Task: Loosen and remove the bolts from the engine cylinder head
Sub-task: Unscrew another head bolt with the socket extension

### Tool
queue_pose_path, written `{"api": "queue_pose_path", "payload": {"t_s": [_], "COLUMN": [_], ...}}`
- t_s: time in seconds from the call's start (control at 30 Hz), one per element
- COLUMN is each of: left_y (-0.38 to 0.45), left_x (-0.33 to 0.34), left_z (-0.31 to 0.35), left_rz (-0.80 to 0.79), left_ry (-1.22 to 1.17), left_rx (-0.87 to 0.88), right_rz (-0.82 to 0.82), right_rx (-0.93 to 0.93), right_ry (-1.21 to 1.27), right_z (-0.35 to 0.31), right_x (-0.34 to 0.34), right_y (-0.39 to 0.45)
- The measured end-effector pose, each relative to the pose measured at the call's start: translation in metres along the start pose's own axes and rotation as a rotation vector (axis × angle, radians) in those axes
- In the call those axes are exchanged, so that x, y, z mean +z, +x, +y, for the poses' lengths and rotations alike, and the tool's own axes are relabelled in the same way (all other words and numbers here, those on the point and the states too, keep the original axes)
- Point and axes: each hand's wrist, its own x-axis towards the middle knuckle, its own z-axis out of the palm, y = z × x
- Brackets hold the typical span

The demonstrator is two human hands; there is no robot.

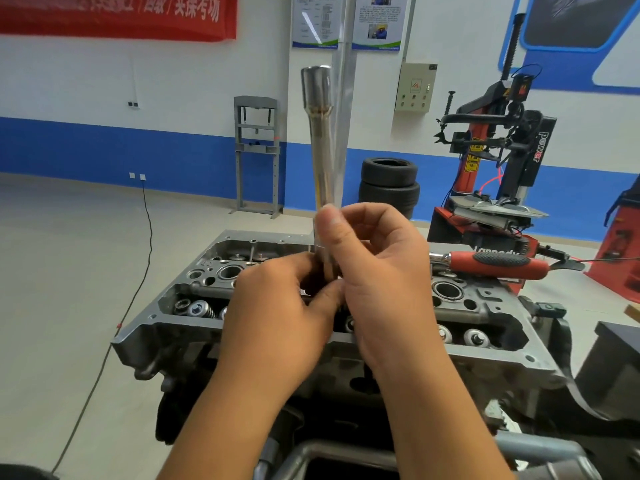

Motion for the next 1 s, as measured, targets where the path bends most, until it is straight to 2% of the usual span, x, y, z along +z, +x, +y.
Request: {"api": "queue_pose_path", "payload": {"t_s": [0.13, 0.27, 0.4, 0.57, 0.87, 1.0], "left_y": [-0.0003, 0.0009, -0.0011, -0.0007, 0.0009, 0.0001], "left_x": [-0.0023, -0.0041, -0.0041, -0.0042, -0.002, -0.0021], "left_z": [0.001, -0.0012, 0.0, 0.0, 0.0001, 0.0017], "left_rz": [-0.057, -0.096, -0.089, -0.104, -0.067, -0.078], "left_ry": [0.067, 0.039, 0.077, 0.142, 0.203, 0.245], "left_rx": [0.025, 0.033, 0.038, 0.043, 0.041, 0.028], "right_rz": [0.035, -0.012, -0.037, 0.037, -0.031, -0.001], "right_rx": [-0.024, 0.015, 0.014, -0.02, 0.043, -0.005], "right_ry": [-0.044, 0.011, 0.015, -0.033, 0.11, -0.006], "right_z": [0.0027, 0.003, 0.002, 0.0011, -0.002, -0.0012], "right_x": [-0.0003, 0.0006, 0.001, 0.0013, 0.0026, 0.0026], "right_y": [-0.0007, 0.0001, -0.0001, -0.0016, 0.0007, -0.0021]}}
